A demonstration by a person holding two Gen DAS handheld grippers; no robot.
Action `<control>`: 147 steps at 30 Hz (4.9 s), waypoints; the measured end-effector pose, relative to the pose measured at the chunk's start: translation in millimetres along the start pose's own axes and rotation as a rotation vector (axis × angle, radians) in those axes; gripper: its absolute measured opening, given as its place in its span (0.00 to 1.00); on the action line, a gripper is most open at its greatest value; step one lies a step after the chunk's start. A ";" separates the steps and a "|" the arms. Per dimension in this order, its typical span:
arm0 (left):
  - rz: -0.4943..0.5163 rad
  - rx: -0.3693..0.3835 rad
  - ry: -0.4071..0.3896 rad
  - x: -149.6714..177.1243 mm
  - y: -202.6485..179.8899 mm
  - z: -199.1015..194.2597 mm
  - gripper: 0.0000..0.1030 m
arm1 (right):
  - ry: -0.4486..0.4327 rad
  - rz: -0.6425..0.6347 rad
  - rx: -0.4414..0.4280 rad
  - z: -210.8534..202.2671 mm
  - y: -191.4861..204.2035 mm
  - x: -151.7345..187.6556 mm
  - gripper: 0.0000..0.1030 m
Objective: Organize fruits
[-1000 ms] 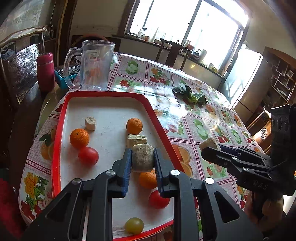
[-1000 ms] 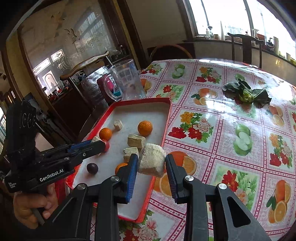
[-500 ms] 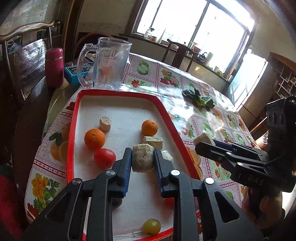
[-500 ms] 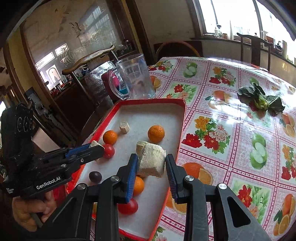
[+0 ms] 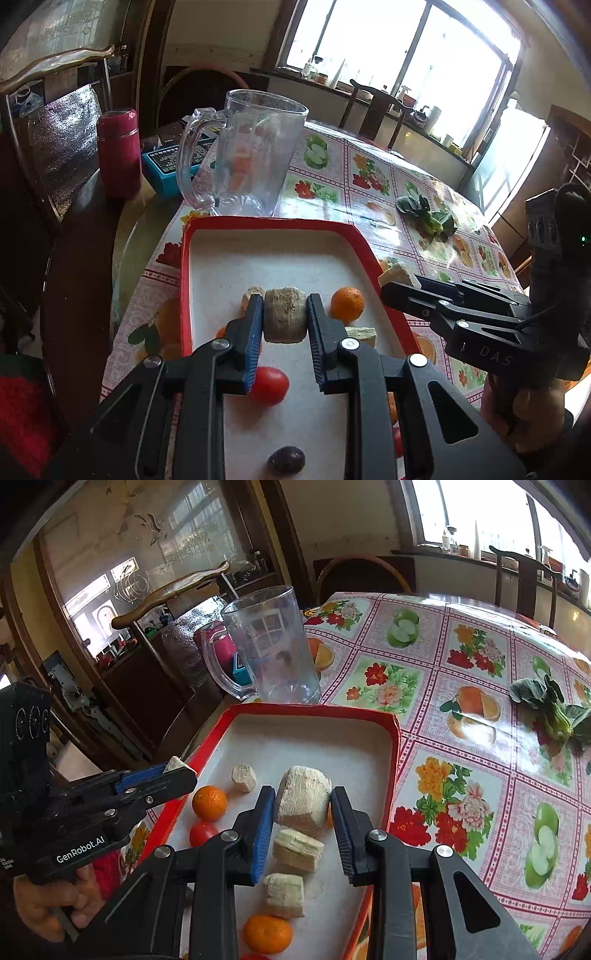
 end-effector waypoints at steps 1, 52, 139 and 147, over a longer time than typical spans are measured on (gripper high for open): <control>0.001 -0.002 0.005 -2.7 3.1 4.2 0.20 | 0.003 0.006 0.003 4.9 -1.4 -3.9 0.31; -0.072 -0.002 0.113 10.0 26.1 38.9 0.58 | 0.034 -0.093 0.052 5.8 -1.5 3.6 0.52; 0.273 -0.241 -0.129 92.0 -75.9 -124.3 0.86 | 0.109 -0.667 -0.185 -98.2 31.6 147.1 0.88; 0.237 -0.268 -0.159 89.0 -66.4 -127.6 0.94 | 0.114 -0.667 -0.193 -95.3 33.6 147.1 0.88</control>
Point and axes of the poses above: each gripper's, at about its wrist camera, not at the fingertips, and z roughly the way its jaws point, y to its left, x to its underside, the point moved 8 cm from there along z, roughly the way its jaws point, and after that the axes turned 13 degrees about z, right-handed, at the moved point
